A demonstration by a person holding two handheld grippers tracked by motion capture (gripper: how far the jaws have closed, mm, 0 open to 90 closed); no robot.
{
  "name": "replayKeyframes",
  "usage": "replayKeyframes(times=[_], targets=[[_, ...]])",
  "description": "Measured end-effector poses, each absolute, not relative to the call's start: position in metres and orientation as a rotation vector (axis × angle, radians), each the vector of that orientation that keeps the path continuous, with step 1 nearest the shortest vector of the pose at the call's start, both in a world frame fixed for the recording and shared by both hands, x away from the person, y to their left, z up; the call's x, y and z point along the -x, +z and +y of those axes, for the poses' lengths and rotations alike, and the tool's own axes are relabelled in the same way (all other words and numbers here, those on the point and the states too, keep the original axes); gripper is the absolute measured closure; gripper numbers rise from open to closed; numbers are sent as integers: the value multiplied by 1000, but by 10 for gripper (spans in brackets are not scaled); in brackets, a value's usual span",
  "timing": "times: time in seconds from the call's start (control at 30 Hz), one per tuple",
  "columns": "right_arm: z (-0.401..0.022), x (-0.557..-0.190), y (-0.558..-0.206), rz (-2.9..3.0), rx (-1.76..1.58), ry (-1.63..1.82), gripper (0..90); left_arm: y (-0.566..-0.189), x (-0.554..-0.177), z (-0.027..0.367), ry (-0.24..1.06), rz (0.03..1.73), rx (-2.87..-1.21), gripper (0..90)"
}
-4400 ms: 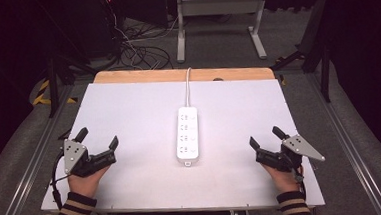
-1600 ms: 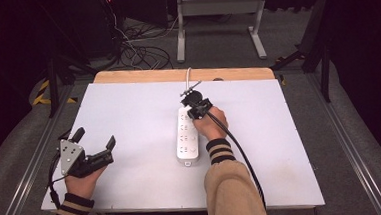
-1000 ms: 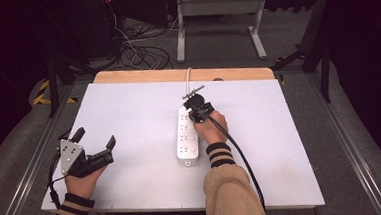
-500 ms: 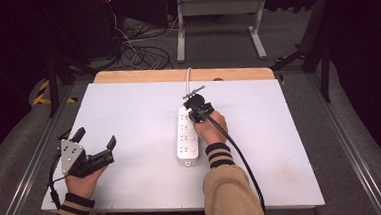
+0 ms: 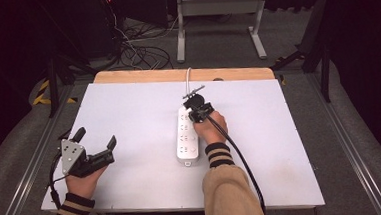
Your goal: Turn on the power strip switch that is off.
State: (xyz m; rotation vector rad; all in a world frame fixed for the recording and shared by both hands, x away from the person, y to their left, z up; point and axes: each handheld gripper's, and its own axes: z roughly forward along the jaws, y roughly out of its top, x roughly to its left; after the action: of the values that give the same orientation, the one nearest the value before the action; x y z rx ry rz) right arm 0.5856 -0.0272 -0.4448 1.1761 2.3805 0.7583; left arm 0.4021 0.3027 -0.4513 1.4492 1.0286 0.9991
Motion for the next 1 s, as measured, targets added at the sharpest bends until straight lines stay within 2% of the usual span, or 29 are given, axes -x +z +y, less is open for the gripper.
replayKeyframes(times=[1.0], targets=[[-29, -583, -448, 2349, -1202, 788, 900, -452, -403, 301, 998, 1027, -1457, 3]])
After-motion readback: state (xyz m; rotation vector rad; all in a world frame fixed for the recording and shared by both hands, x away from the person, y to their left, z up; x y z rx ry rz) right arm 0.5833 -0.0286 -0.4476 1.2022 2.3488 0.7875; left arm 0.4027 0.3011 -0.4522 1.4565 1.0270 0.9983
